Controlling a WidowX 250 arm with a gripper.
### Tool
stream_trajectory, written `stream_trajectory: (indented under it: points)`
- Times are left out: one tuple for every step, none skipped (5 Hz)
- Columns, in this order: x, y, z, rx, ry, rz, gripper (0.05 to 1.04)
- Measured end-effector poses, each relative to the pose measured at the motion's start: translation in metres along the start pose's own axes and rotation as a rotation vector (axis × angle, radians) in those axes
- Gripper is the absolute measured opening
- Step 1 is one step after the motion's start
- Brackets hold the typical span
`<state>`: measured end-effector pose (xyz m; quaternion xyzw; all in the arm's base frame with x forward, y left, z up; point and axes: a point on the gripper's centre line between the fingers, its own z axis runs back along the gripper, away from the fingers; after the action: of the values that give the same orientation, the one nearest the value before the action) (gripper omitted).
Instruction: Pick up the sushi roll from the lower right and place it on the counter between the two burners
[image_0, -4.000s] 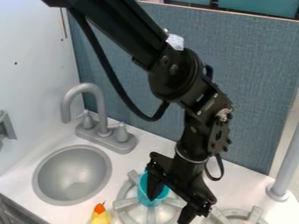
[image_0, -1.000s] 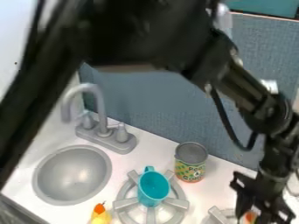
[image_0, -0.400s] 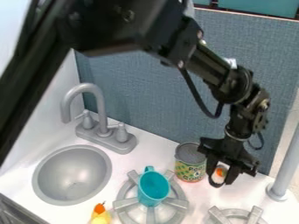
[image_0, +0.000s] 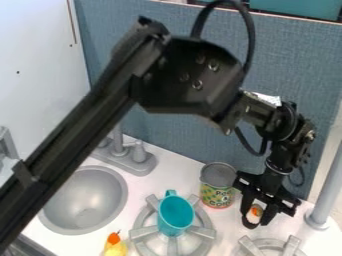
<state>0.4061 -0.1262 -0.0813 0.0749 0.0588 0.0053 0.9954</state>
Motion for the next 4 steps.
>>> stream_trajectory:
  points:
    - [-0.0038, -0.0006, -0.0067, 0.012, 0.056, -0.023, 0.486]
    - [-0.0122, 0.0015, -0.0129, 0.018, 0.079, -0.04, 0.485]
    - [-0.0122, 0.0056, -0.0134, -0.021, 0.065, -0.042, 0.559]
    - [-0.0094, 0.0082, -0.0156, -0.062, 0.062, -0.055, 0.867]
